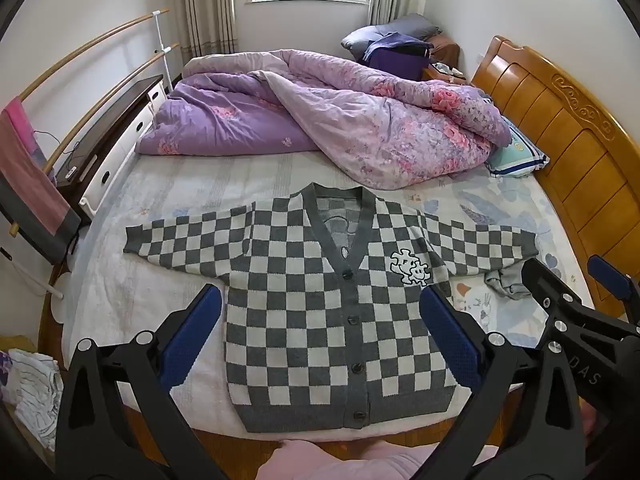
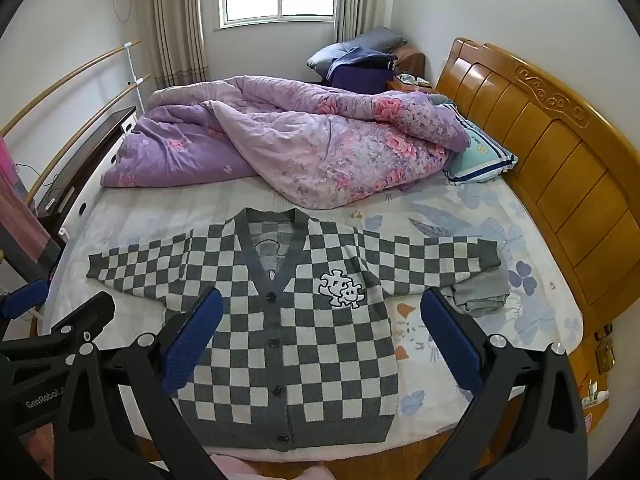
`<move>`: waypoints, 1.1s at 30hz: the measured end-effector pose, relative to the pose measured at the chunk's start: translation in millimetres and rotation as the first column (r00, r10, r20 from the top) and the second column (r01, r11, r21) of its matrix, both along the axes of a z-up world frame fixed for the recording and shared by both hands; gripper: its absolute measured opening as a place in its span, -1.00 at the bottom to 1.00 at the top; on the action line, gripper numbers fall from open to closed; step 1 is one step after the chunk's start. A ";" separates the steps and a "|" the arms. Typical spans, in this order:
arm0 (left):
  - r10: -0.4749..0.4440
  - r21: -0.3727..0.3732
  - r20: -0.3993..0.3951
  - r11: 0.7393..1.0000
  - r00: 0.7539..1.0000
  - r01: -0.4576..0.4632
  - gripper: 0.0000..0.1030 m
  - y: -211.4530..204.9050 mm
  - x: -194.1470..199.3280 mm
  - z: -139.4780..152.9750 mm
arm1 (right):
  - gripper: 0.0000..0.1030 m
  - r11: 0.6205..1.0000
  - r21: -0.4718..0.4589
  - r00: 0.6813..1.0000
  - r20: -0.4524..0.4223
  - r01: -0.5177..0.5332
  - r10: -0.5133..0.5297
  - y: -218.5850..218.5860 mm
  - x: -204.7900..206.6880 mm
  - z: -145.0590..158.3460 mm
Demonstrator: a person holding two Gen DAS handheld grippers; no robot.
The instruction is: Fold large clothes
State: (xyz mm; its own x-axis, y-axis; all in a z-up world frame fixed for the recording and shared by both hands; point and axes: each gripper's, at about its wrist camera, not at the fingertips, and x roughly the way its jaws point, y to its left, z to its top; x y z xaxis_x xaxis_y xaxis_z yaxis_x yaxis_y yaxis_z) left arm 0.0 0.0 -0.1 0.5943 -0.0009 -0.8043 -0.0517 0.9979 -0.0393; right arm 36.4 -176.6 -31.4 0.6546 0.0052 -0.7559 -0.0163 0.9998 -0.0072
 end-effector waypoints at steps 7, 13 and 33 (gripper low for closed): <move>-0.004 -0.003 0.005 1.000 1.000 0.004 0.93 -0.6 -1.5 1.1 | 0.86 1.000 -0.002 1.000 0.001 0.001 -0.001 1.6 1.5 -0.8; -0.001 -0.007 -0.005 1.000 1.000 0.001 0.93 0.3 0.2 -0.1 | 0.86 1.000 -0.005 1.000 -0.004 0.001 -0.001 2.9 3.4 -3.1; -0.001 -0.011 -0.007 1.000 1.000 0.001 0.93 0.3 0.3 -0.1 | 0.86 1.000 -0.003 1.000 -0.012 -0.001 0.001 6.8 4.2 -5.2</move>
State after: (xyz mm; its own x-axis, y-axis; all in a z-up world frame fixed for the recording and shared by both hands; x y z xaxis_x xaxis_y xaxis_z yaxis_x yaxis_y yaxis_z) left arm 0.2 0.3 -0.2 0.5887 -0.0102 -0.8083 -0.0510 0.9975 -0.0497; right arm 40.6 -169.8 -36.6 0.6457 0.0033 -0.7636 -0.0172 0.9998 -0.0103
